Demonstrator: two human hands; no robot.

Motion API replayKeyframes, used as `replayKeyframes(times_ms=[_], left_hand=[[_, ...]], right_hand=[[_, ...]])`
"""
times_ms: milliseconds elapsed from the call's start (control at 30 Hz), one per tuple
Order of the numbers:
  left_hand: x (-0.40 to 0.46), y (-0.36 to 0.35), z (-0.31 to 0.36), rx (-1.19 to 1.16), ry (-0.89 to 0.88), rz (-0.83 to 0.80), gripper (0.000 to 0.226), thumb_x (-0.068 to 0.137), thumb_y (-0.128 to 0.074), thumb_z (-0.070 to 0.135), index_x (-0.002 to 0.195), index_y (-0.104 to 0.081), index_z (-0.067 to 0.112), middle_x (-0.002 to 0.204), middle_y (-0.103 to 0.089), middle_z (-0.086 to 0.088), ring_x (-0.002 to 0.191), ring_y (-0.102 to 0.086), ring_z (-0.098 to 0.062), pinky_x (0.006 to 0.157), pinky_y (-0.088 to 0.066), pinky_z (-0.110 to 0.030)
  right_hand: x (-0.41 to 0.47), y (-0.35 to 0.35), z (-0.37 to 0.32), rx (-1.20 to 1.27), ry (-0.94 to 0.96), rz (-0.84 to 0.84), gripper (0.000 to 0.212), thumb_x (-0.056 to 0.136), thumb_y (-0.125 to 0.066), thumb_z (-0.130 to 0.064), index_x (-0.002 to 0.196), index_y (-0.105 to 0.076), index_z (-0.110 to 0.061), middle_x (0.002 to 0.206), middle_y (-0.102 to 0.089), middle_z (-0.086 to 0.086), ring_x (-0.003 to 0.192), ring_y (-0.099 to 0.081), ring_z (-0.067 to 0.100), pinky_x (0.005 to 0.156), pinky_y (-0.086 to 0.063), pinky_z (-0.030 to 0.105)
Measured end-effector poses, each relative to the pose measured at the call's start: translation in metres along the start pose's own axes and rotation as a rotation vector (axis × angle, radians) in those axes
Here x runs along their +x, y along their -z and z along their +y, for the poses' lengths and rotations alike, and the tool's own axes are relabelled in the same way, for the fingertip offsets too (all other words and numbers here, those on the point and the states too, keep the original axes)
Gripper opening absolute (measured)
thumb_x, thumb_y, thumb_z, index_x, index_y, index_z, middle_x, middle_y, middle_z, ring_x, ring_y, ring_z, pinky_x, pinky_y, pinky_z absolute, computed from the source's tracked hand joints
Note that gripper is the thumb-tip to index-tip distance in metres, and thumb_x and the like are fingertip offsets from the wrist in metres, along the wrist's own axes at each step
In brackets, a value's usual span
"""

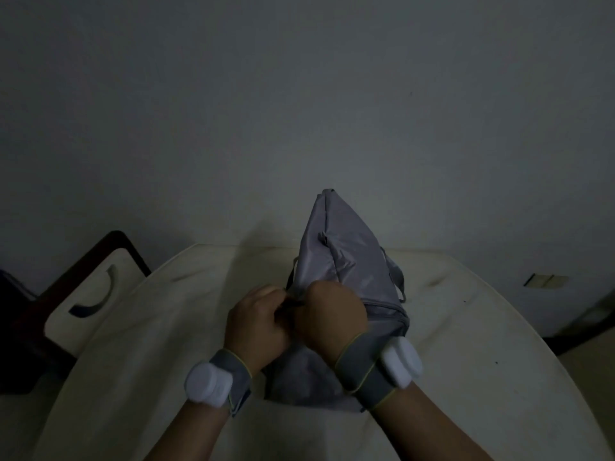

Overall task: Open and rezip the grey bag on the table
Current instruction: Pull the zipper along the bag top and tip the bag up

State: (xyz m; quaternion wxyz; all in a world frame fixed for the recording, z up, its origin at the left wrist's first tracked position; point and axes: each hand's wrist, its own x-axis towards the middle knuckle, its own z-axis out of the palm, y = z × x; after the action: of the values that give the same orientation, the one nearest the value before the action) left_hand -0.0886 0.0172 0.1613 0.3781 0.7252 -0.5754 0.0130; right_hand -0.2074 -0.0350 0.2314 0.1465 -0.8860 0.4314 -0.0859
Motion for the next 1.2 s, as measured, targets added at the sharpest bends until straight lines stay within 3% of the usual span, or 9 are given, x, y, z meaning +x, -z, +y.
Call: replayKeyframes(times_ms=[133, 267, 400, 533, 700, 800, 967, 1067, 1200], left_hand=[[0.001, -0.001, 0.000, -0.036, 0.023, -0.005, 0.023, 0.073, -0.049, 0.039, 0.083, -0.065, 0.026, 0.079, -0.062, 0.007, 0.068, -0.057, -0.013, 0.055, -0.045, -0.025], [0.005, -0.006, 0.004, 0.070, 0.004, 0.038, 0.014, 0.070, -0.052, 0.026, 0.069, -0.064, 0.018, 0.069, -0.061, -0.002, 0.061, -0.058, -0.023, 0.049, -0.042, -0.025], [0.010, -0.004, -0.010, 0.088, 0.055, 0.068, 0.007, 0.070, -0.064, 0.024, 0.070, -0.066, 0.017, 0.070, -0.063, -0.003, 0.064, -0.060, -0.025, 0.055, -0.044, -0.025], [0.014, 0.005, -0.034, 0.109, 0.111, 0.085, 0.011, 0.070, -0.063, 0.027, 0.069, -0.065, 0.017, 0.071, -0.064, -0.005, 0.068, -0.062, -0.030, 0.058, -0.049, -0.031], [0.018, 0.002, -0.041, 0.144, 0.141, 0.088, 0.012, 0.069, -0.061, 0.027, 0.069, -0.064, 0.016, 0.073, -0.064, -0.008, 0.069, -0.061, -0.033, 0.058, -0.049, -0.036], [0.016, 0.015, -0.066, 0.219, 0.185, 0.123, 0.015, 0.069, -0.059, 0.027, 0.071, -0.065, 0.013, 0.073, -0.064, -0.012, 0.068, -0.061, -0.036, 0.057, -0.048, -0.038], [0.000, 0.031, -0.089, 0.332, 0.322, 0.149, 0.033, 0.065, -0.045, 0.022, 0.086, -0.067, 0.008, 0.086, -0.064, -0.019, 0.078, -0.057, -0.039, 0.063, -0.048, -0.041], [0.017, 0.017, -0.067, 0.388, 0.117, 0.074, 0.043, 0.062, -0.047, 0.016, 0.102, -0.062, 0.008, 0.099, -0.061, -0.017, 0.089, -0.053, -0.038, 0.076, -0.047, -0.044], [0.052, -0.016, -0.036, 0.345, -0.168, -0.125, 0.042, 0.079, -0.056, 0.029, 0.117, -0.056, 0.010, 0.117, -0.058, -0.010, 0.108, -0.050, -0.033, 0.094, -0.043, -0.043]], right_hand=[[0.004, 0.000, 0.007, 0.029, -0.016, -0.017, 0.018, 0.089, -0.054, -0.023, 0.087, -0.055, -0.006, 0.103, -0.065, 0.020, 0.097, -0.061, 0.038, 0.071, -0.044, 0.036], [0.010, 0.006, 0.014, 0.031, -0.117, -0.049, 0.028, 0.088, -0.056, -0.026, 0.068, -0.046, -0.009, 0.096, -0.065, 0.018, 0.089, -0.063, 0.036, 0.068, -0.043, 0.033], [0.016, 0.015, 0.053, -0.022, -0.247, -0.017, 0.031, 0.090, -0.055, -0.028, 0.112, -0.063, -0.009, 0.114, -0.066, 0.015, 0.105, -0.062, 0.033, 0.085, -0.049, 0.036], [0.021, 0.018, 0.115, -0.060, -0.374, 0.030, 0.054, 0.088, -0.055, -0.029, 0.138, -0.046, -0.014, 0.104, -0.069, 0.016, 0.096, -0.064, 0.034, 0.070, -0.047, 0.034], [0.024, 0.004, 0.134, 0.045, -0.375, 0.088, 0.022, 0.086, -0.060, -0.021, 0.099, -0.066, -0.004, 0.058, -0.052, 0.007, 0.069, -0.058, 0.033, 0.059, -0.043, 0.033], [0.011, -0.018, 0.145, 0.217, -0.285, 0.141, 0.040, 0.092, -0.054, -0.044, 0.076, -0.065, -0.009, 0.073, -0.068, 0.010, 0.077, -0.065, 0.032, 0.064, -0.048, 0.034], [-0.025, -0.073, 0.149, 0.479, -0.170, -0.093, 0.034, 0.087, -0.059, -0.054, 0.105, -0.070, -0.027, 0.099, -0.073, -0.006, 0.097, -0.067, 0.010, 0.083, -0.051, 0.023], [-0.025, -0.104, 0.124, 0.601, -0.003, -0.185, 0.047, 0.086, -0.067, -0.045, 0.129, -0.058, -0.031, 0.117, -0.065, -0.010, 0.107, -0.057, 0.000, 0.087, -0.045, 0.010], [-0.007, -0.130, 0.116, 0.583, 0.080, -0.201, 0.061, 0.084, -0.063, -0.053, 0.140, -0.044, -0.038, 0.133, -0.059, -0.013, 0.121, -0.055, 0.012, 0.097, -0.047, 0.032]])
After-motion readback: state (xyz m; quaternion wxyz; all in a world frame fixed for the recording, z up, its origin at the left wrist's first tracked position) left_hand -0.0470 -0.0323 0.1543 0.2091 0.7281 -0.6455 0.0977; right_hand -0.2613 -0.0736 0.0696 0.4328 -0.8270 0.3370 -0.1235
